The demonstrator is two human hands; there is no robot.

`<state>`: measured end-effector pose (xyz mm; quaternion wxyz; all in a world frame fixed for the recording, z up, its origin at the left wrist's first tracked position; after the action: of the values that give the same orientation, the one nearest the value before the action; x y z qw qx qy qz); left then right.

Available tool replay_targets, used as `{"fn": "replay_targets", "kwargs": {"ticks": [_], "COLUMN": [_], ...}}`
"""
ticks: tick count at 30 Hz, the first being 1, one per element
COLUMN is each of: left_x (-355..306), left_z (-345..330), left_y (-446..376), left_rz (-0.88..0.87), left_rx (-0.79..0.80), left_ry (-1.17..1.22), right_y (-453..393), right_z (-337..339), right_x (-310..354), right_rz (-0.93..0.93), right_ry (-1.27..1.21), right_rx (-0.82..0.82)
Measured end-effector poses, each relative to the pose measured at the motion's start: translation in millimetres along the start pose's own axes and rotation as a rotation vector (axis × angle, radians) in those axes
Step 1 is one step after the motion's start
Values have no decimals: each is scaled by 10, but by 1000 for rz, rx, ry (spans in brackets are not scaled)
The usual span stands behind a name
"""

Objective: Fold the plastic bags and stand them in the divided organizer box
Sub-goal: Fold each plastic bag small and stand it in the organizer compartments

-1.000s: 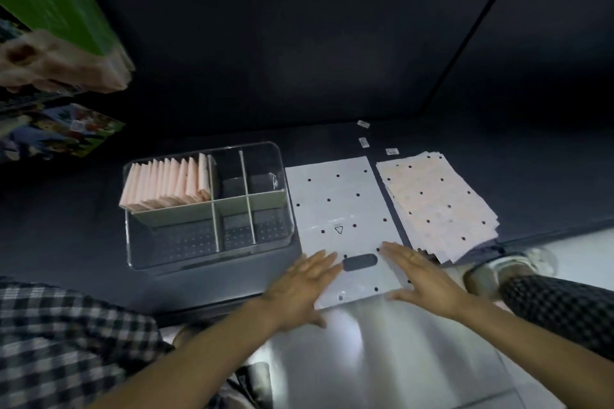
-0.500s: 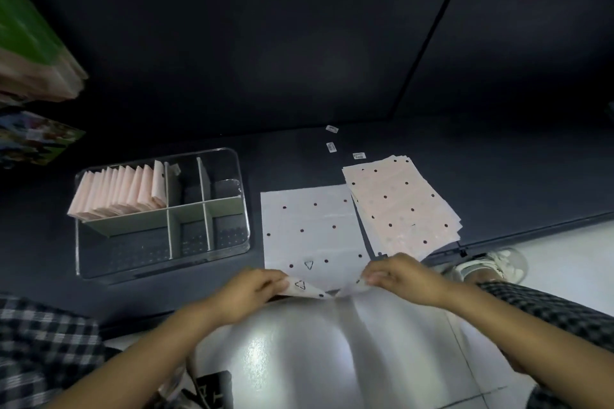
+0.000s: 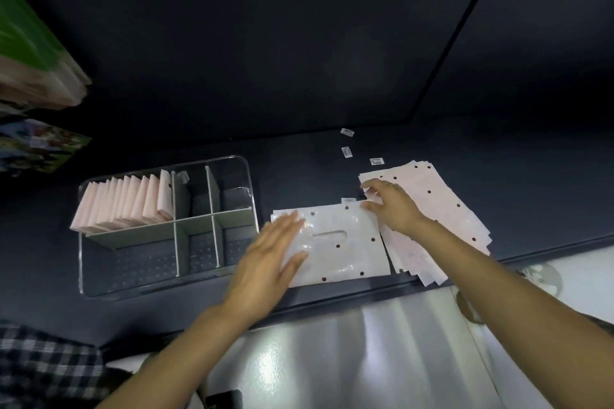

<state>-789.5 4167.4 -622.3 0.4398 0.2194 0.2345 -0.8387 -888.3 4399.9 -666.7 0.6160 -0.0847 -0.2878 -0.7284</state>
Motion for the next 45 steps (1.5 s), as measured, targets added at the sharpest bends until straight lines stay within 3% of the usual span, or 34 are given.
{"fn": "replay_targets", "kwargs": {"ticks": [3,8,12,20,26,34,39,42,45], "left_x": [-23,-54,-42,112,202,430,345,246,195], "left_z": [-429,-925,-1030,-1036,-1122,-666,-535,-649,-770], "left_y": [146,433,483,382,443,788,703,513,348], "left_rz": [-61,-180,-233,-233,-229,-283,-242,-153,-112], "left_rx": [206,442,477,550,614,587,519,480,355], "left_ry": [-106,-410,-479,-585,-514,-586,-575,-381,-247], "right_y": [107,855,1340,1351,1350,1409,1354,1273,1205], "right_z": [-94,-474,-1005,-1161,-1164,-662,-506,-535,-668], "right_x": [15,259,287,2,-84,-572,-349,-101,102], "right_rz": [37,371,542,473,552,455,484,482,550], "right_ry": [155,295,495,701,756,760,642,462,455], "right_rx": [-129,-264,-204,-145,-76,-73,-219,-246,-215]}}
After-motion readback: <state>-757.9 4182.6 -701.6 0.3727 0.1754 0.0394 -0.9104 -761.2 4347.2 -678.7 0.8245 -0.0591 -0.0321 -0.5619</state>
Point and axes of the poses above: each hand's wrist, its own y-axis away from the middle knuckle, its own z-axis out of the back of the hand, x = y × z, the point moved 8 cm from there along -y, towards the middle knuckle, and after that the axes turned 8 degrees about -z, right-handed, at the moved point
